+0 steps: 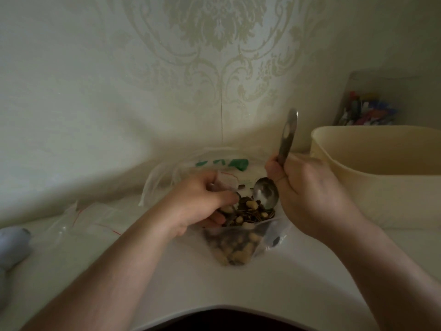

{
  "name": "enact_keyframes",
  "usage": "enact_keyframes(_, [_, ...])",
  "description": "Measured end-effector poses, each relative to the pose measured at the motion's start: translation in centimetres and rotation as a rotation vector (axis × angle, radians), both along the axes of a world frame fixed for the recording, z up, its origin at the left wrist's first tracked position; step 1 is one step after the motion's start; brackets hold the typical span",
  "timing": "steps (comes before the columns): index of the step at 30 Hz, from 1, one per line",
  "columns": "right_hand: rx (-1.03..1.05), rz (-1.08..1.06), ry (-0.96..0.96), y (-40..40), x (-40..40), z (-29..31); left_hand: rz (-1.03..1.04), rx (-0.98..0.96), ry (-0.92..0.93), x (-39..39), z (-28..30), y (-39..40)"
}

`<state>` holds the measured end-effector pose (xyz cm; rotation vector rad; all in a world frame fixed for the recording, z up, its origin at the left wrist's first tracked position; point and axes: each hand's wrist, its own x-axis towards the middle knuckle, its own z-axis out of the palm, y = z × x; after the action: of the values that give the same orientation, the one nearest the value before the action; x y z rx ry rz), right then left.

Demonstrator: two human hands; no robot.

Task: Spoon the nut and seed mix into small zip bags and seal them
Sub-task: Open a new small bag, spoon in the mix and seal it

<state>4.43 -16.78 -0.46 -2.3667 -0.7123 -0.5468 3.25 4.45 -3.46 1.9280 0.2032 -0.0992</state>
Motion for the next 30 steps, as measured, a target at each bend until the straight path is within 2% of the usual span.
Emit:
enact_keyframes(5, [0.105, 0.011, 0.135, 1.1, -0.8, -0.4, 0.022, -0.185, -0.036, 0.3, -0.4, -0.7])
enact_keyframes(11, [0.229, -0.077, 0.231, 1.1, 0.1, -1.1, 0.087, -0.236, -0.076, 0.5, -0.1, -0.1])
enact_keyframes(17, [0.374, -0.087, 0.154, 0.8, -0.1, -0.4, 0.127, -0.071, -0.222, 0.4, 0.7, 1.2])
enact_keyframes(23, [0.451, -0.085, 0.051, 0.6, -0.2, -0.2, 0.135, -0.018, -0.279, 0.2, 0.3, 0.9])
enact_keyframes(30, [0.571, -0.047, -0.010, 0.3, -0.3, 0.6, 0.125, 0.136, -0.334, 0.5, -0.9, 0.8])
